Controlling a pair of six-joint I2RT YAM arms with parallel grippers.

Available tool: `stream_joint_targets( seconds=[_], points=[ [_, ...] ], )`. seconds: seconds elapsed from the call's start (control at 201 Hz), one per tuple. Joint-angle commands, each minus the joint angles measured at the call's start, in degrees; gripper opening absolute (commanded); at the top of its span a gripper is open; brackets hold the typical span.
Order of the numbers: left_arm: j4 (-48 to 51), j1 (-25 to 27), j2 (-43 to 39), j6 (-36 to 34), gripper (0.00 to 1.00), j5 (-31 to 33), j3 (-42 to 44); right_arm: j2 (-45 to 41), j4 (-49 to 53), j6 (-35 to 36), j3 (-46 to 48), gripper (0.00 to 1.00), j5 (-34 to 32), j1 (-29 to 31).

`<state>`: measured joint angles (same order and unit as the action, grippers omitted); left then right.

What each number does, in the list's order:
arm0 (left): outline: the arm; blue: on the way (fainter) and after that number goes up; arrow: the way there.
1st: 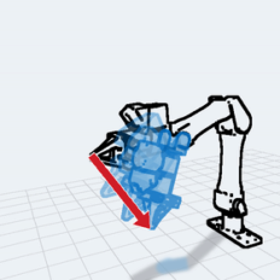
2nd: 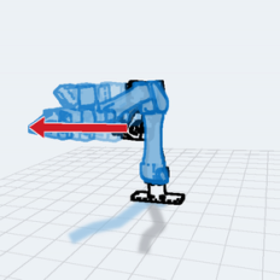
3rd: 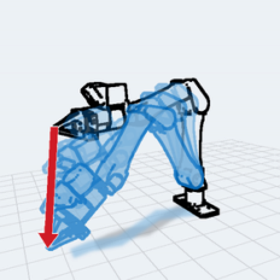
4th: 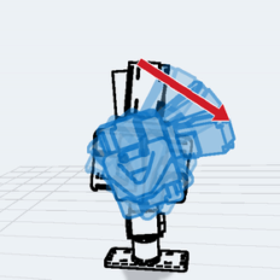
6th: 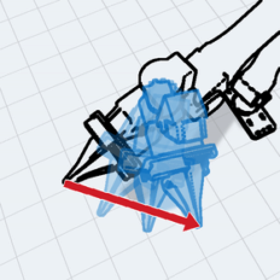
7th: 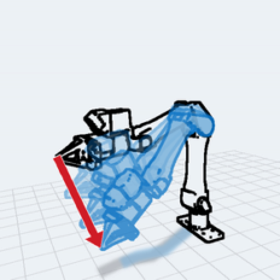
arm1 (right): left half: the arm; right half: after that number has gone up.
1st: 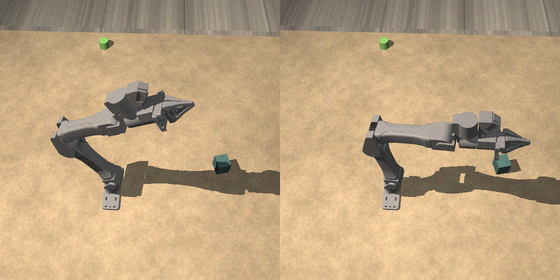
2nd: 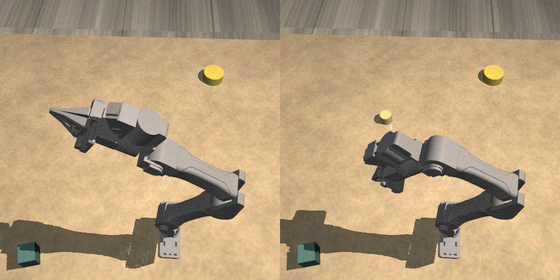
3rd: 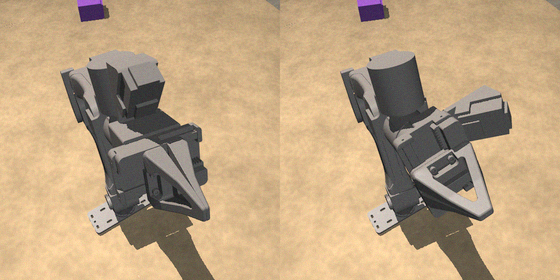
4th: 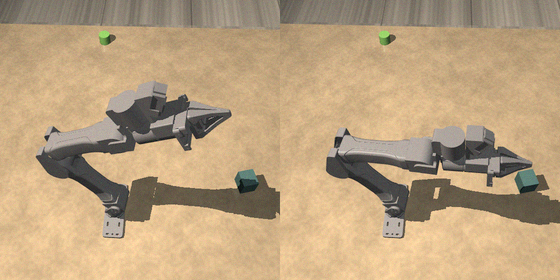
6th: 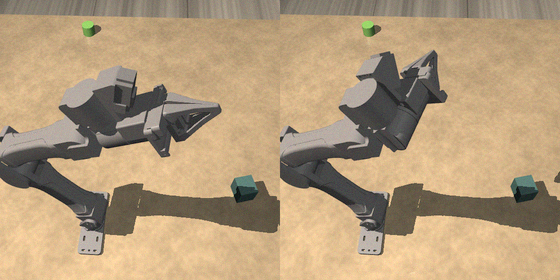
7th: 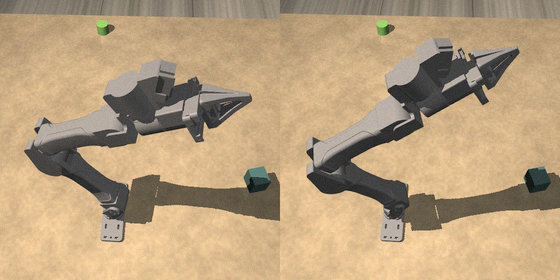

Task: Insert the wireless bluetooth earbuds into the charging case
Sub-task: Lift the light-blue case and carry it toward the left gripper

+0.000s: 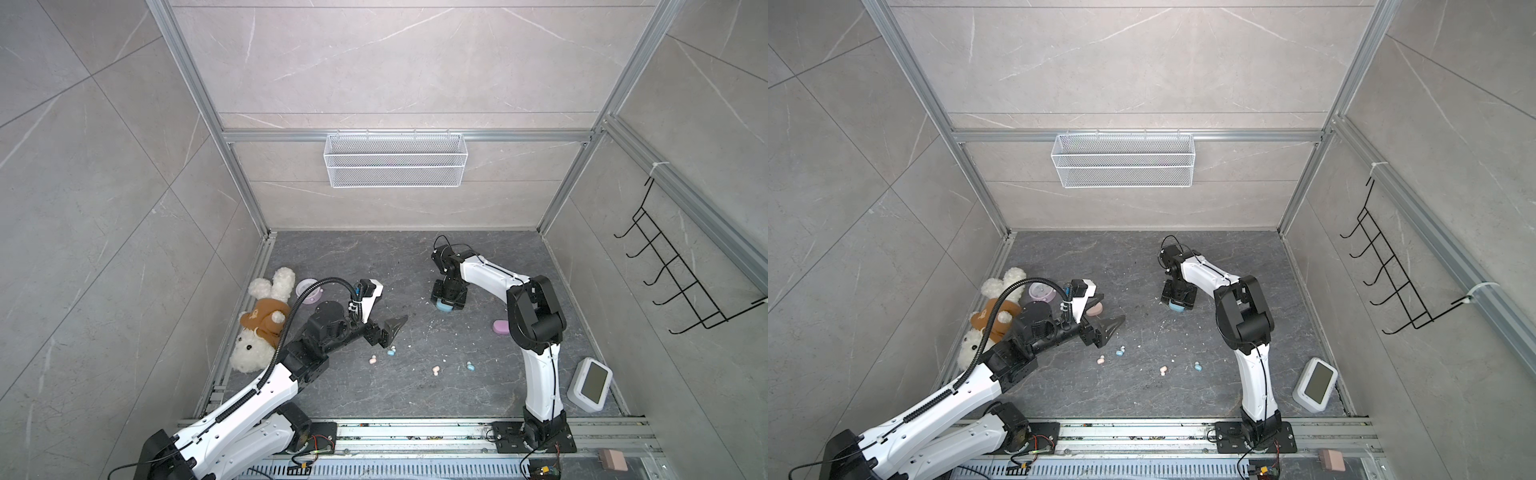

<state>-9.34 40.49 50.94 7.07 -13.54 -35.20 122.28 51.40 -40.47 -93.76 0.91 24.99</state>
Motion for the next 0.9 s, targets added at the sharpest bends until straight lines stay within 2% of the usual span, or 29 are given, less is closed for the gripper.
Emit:
stream_joint_targets(
  seconds=[0.0, 0.204, 0.513, 0.682, 0.891],
  points=[
    [-1.29, -0.23, -0.05, 0.27, 1.0, 0.37, -1.1, 0.0, 0.41, 0.29, 0.08, 0.59, 0.04, -0.13],
    [-0.36, -0.24, 0.47, -1.71, 1.0, -1.23, -1.65, -4.92, 1.58, 1.06, 1.52, 0.58, 1.13, -0.11],
    [1.3, -0.1, 6.92, -7.56, 1.0, -10.11, -5.37, -20.88, 9.72, 4.83, 3.87, 0.56, 5.86, 0.29],
    [-1.04, -0.02, 10.15, -9.44, 1.0, -14.76, -7.57, -28.99, 17.48, 6.45, 0.76, 0.55, 8.45, 1.48],
    [-3.31, 0.71, 16.54, -13.08, 1.0, -23.61, -12.16, -34.07, 25.93, 7.23, -6.97, 0.56, 11.25, 4.82]
  ],
)
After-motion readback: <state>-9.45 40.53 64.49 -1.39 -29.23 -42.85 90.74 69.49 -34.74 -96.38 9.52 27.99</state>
